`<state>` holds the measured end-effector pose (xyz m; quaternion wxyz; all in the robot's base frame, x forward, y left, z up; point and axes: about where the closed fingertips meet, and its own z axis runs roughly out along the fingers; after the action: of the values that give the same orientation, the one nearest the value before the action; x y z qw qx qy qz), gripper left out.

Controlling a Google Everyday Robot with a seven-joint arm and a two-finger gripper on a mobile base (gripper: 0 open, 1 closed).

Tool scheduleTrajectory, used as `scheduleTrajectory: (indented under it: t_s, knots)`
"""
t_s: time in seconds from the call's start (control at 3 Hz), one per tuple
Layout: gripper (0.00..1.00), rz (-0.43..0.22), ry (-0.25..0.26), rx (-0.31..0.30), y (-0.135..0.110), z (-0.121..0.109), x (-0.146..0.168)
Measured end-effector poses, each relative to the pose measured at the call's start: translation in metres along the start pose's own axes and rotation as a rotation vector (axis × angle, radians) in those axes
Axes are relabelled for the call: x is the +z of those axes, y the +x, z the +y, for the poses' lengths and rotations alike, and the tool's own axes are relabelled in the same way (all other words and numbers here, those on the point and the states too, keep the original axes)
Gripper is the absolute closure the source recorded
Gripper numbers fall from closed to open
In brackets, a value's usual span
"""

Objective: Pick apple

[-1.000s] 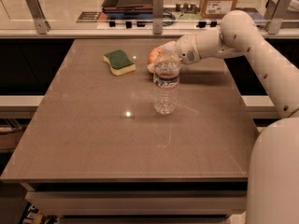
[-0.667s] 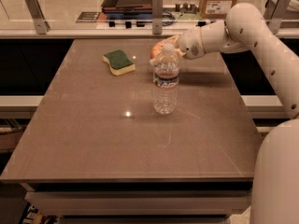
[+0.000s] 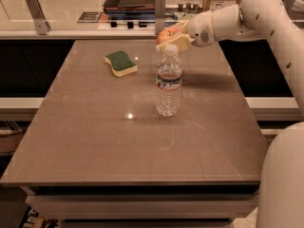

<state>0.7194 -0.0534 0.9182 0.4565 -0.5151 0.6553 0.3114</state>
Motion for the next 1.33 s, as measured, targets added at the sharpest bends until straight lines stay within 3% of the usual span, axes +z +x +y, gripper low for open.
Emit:
scheduleTrajectory:
  t_s: [0.67, 1.33]
  knots:
    - [1.0, -0.022, 0.08, 0.009, -0.051, -0.004, -0.023]
    - [1.0, -0.022, 0.159, -0.026, -0.108, -0.004, -0.044]
